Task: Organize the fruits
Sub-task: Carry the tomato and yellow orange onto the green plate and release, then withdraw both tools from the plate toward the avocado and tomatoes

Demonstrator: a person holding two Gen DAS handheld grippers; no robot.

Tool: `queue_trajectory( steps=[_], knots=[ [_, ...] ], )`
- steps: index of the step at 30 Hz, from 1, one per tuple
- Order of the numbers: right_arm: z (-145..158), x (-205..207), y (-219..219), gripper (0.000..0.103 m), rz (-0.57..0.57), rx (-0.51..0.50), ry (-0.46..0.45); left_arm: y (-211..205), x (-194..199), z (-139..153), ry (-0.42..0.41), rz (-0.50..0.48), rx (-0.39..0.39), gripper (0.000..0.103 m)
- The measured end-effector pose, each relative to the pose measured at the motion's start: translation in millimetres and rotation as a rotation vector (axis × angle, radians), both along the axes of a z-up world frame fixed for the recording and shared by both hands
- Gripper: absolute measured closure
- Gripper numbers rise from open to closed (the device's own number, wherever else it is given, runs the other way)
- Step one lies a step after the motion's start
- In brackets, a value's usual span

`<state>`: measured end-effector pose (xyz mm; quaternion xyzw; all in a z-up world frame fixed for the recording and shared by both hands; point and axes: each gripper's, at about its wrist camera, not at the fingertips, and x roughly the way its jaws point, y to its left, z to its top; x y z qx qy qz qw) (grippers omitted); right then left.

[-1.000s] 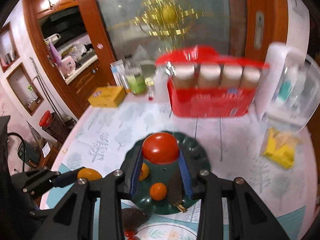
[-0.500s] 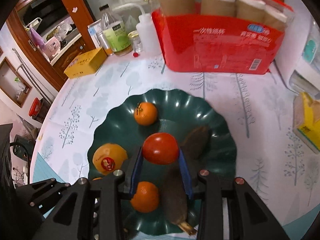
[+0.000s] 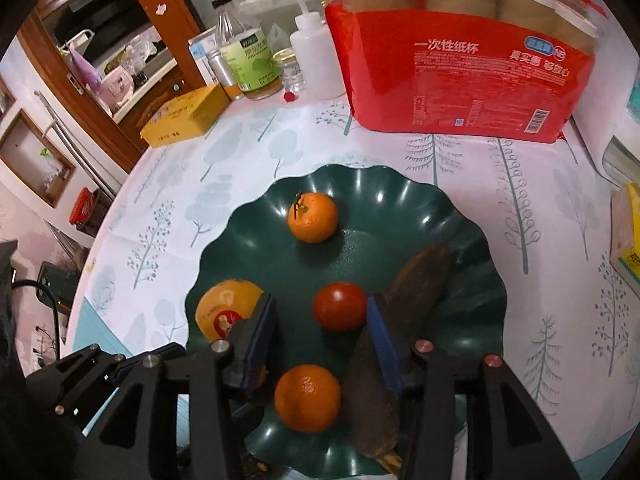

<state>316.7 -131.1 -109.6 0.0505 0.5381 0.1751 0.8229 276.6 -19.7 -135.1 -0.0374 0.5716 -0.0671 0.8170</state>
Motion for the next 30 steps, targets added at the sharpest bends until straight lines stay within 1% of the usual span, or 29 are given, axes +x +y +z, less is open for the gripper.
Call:
queue_trajectory(
  steps=[7, 11, 16, 22, 26, 30],
  knots=[
    [10, -10, -3, 0.054, -0.006, -0.004, -0.016, 8, -12, 12, -0.015, 0.024, 0.009, 0.036],
    [16, -18, -4, 0.054, -0.009, -0.006, -0.022, 13, -19, 24, -0.032, 0.035, 0.014, 0.036],
    [31, -30, -6, 0.054, -0.018, -0.003, -0.037, 19, -30, 44, -0.055, 0.05, 0.012, 0.035],
    [57, -50, -15, 0.054, -0.038, 0.014, -0.059, 25, -50, 75, -0.097, 0.051, 0.02, 0.033],
    [77, -65, -21, 0.054, -0.047, 0.03, -0.083, 29, -66, 103, -0.143, 0.058, 0.015, 0.032],
    [103, -84, -26, 0.054, -0.049, 0.054, -0.113, 35, -84, 132, -0.201, 0.061, 0.014, 0.025]
  ],
)
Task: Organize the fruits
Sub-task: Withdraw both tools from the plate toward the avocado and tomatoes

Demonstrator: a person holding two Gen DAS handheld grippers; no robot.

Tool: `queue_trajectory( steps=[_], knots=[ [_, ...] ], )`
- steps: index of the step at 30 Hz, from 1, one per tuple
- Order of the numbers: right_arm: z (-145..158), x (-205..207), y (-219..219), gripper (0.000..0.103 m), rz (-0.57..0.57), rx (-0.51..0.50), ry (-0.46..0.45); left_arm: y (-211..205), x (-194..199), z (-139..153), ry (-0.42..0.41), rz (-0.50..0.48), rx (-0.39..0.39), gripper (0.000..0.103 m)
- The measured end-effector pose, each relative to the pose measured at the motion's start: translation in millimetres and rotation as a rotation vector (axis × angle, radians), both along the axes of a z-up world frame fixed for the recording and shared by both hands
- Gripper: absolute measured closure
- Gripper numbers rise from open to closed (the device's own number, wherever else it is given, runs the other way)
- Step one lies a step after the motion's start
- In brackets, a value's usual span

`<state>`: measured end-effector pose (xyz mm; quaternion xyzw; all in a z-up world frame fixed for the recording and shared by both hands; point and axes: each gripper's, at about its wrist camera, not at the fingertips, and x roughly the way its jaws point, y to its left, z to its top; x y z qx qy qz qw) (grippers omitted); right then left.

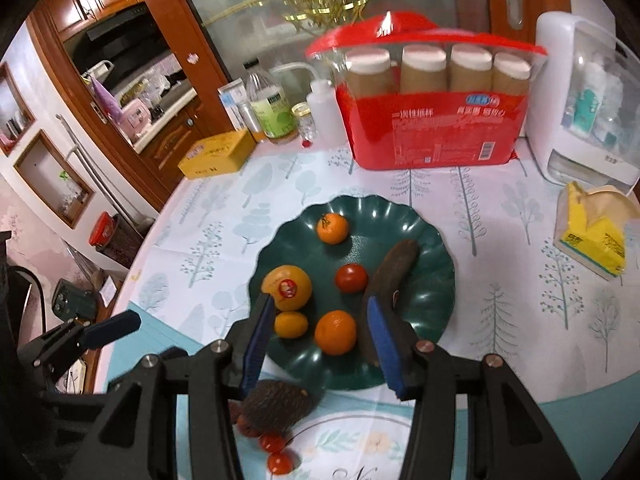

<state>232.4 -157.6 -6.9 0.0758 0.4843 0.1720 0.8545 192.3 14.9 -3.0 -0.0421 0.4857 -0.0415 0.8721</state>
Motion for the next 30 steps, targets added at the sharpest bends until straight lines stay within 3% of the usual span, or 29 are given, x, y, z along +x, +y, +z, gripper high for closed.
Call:
queue_trajectory(
  steps=[5, 9, 17, 23, 30],
  knots=[
    [30, -23, -2, 0.053, 0.009, 0.029, -0.032, 6, -27, 33, -0.079, 0.002, 0.016, 0.019],
    [48, -41, -3, 0.044, 0.018, 0.065, -0.042, 10, -47, 54, -0.121, -0.003, 0.017, 0.019],
    [60, -60, -4, 0.04, 0.019, 0.145, -0.012, 18, -80, 78, -0.219, -0.014, 0.073, 0.012],
    [43, -69, 5, 0.04, 0.013, 0.118, 0.033, 23, -88, 61, -0.217, -0.039, 0.143, 0.011],
    [-6, -63, 17, 0.04, -0.017, 0.094, 0.157, 36, -78, 1, -0.085, -0.07, 0.149, 0.011]
  ],
)
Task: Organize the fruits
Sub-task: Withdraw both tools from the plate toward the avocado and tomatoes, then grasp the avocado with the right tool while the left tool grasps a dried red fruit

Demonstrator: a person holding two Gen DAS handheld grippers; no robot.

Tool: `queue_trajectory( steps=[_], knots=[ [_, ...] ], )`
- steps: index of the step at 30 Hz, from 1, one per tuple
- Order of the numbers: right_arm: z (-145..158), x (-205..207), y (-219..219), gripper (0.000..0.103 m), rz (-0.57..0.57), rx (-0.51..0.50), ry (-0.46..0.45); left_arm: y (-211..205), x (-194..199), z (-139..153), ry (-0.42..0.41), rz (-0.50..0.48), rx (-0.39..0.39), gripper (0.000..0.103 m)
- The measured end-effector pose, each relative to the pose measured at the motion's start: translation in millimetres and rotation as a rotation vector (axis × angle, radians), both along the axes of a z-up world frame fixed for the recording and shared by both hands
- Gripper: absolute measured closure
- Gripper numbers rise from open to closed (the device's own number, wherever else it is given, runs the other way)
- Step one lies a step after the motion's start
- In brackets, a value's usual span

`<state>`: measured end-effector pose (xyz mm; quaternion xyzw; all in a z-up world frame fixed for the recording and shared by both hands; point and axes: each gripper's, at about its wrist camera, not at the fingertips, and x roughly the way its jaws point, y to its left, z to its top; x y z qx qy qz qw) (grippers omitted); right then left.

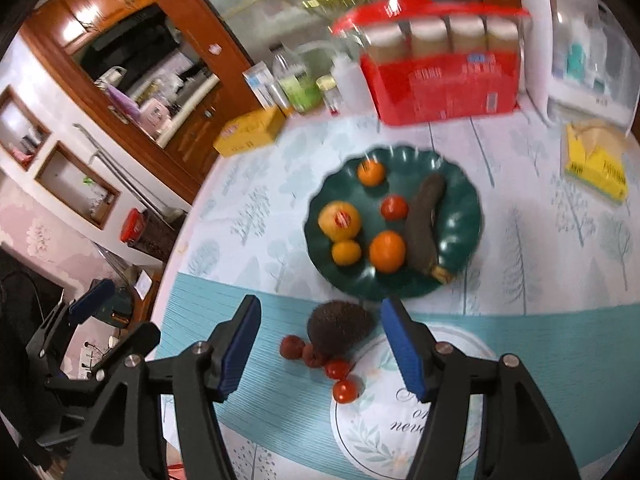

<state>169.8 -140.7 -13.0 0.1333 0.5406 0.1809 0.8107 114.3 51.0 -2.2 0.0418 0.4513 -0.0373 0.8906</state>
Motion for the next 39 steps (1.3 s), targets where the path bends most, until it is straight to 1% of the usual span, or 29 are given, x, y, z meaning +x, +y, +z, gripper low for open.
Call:
queue_trajectory(
  steps=[6, 11, 13, 16, 20, 23, 31, 32, 33, 36, 39],
  knots=[
    [-58, 10, 10, 0.04, -0.052, -0.049, 0.14, 6, 16, -66, 0.133, -0.049, 0.018, 0.011],
    [-101, 17, 8, 0.04, -0.168, 0.014, 0.27, 3, 29, -113, 0.213, -0.091, 0.049, 0.011],
    [-110, 20, 11, 0.04, -0.204, 0.029, 0.305, 2, 34, -128, 0.241, -0.109, 0.047, 0.011],
    [-119, 22, 14, 0.036, -0.242, 0.073, 0.333, 2, 39, -144, 0.261, -0.13, 0.038, 0.012],
    [-129, 26, 22, 0.032, -0.258, 0.122, 0.374, 3, 46, -156, 0.279, -0.147, 0.023, 0.012],
    [-136, 29, 32, 0.031, -0.249, 0.152, 0.404, 4, 50, -160, 0.288, -0.16, -0.014, 0.011],
    [-149, 30, 56, 0.032, -0.204, 0.164, 0.441, 2, 55, -168, 0.315, -0.193, -0.07, 0.012],
    [-148, 30, 58, 0.034, -0.199, 0.163, 0.434, 2, 55, -169, 0.318, -0.193, -0.077, 0.012],
    [-146, 30, 59, 0.042, -0.19, 0.171, 0.419, 3, 56, -169, 0.323, -0.194, -0.088, 0.014],
    [-141, 29, 62, 0.042, -0.173, 0.124, 0.404, 3, 58, -172, 0.35, -0.198, -0.125, 0.02],
    [-139, 27, 57, 0.042, -0.179, 0.099, 0.397, 0, 56, -172, 0.355, -0.202, -0.131, 0.023]
  ],
)
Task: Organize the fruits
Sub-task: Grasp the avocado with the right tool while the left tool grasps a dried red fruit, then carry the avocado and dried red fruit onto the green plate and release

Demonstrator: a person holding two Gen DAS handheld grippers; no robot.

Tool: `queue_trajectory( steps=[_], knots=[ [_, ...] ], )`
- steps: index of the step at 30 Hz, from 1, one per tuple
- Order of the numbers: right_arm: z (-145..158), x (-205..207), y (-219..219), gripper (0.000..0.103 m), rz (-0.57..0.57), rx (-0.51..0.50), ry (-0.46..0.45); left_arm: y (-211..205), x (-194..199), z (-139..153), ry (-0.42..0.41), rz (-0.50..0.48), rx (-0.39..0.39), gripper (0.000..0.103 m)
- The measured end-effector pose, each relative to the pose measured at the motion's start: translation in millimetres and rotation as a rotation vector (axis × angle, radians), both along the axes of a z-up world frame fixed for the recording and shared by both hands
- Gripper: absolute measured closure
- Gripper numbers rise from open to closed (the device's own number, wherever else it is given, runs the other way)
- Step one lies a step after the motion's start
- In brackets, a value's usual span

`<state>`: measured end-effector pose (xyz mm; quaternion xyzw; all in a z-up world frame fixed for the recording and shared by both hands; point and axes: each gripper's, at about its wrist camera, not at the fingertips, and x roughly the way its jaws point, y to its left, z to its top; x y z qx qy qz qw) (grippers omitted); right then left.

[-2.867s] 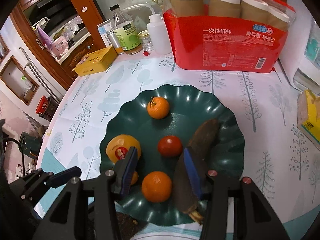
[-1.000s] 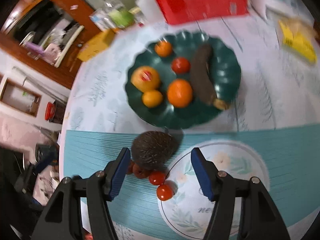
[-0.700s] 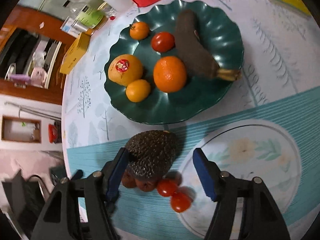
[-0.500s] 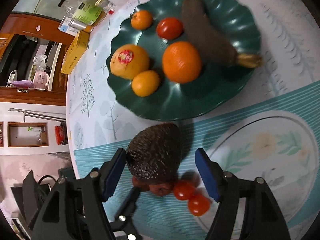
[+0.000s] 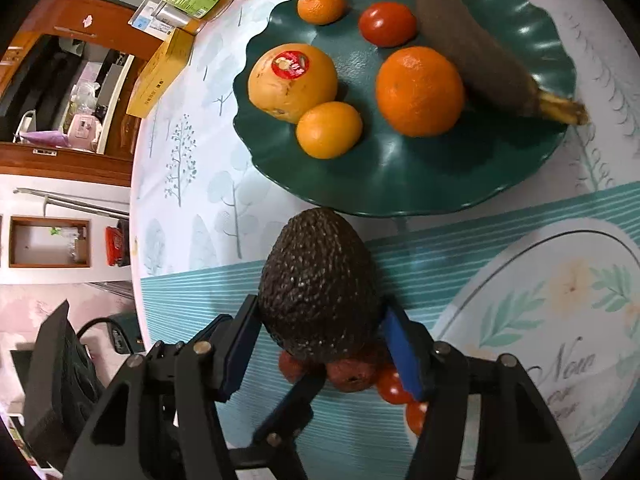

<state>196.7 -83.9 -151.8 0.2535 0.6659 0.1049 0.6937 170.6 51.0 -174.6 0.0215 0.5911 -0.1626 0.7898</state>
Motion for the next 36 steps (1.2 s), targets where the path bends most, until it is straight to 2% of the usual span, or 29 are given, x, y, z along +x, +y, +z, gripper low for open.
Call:
queue_trajectory(
  steps=[4, 10, 11, 12, 17, 24, 30, 36],
  knots=[
    [0, -7, -16, 0.042, -0.023, -0.018, 0.002, -3, -3, 0, 0.019, -0.012, -0.027, 0.038],
    [1, -20, -34, 0.042, -0.043, -0.061, -0.011, -12, -17, -3, -0.009, -0.029, 0.041, 0.056],
    [1, -22, -37, 0.042, -0.048, -0.062, -0.011, -12, -19, -3, -0.014, -0.028, 0.043, 0.061],
    [1, -25, -39, 0.042, -0.05, -0.064, -0.012, -11, -22, -4, -0.017, -0.025, 0.042, 0.071],
    [7, -37, -46, 0.043, -0.036, -0.08, -0.03, -4, -27, 2, -0.007, 0.034, 0.019, 0.072],
    [30, -54, -50, 0.043, -0.001, -0.09, -0.093, 0, -46, 38, -0.083, 0.07, 0.019, 0.073],
    [60, -65, -57, 0.043, 0.033, -0.097, -0.164, -8, -54, 88, -0.174, 0.084, 0.011, 0.073],
    [115, -64, -67, 0.043, 0.075, -0.129, -0.302, -21, -39, 150, -0.29, 0.069, 0.016, 0.073]
  ],
)
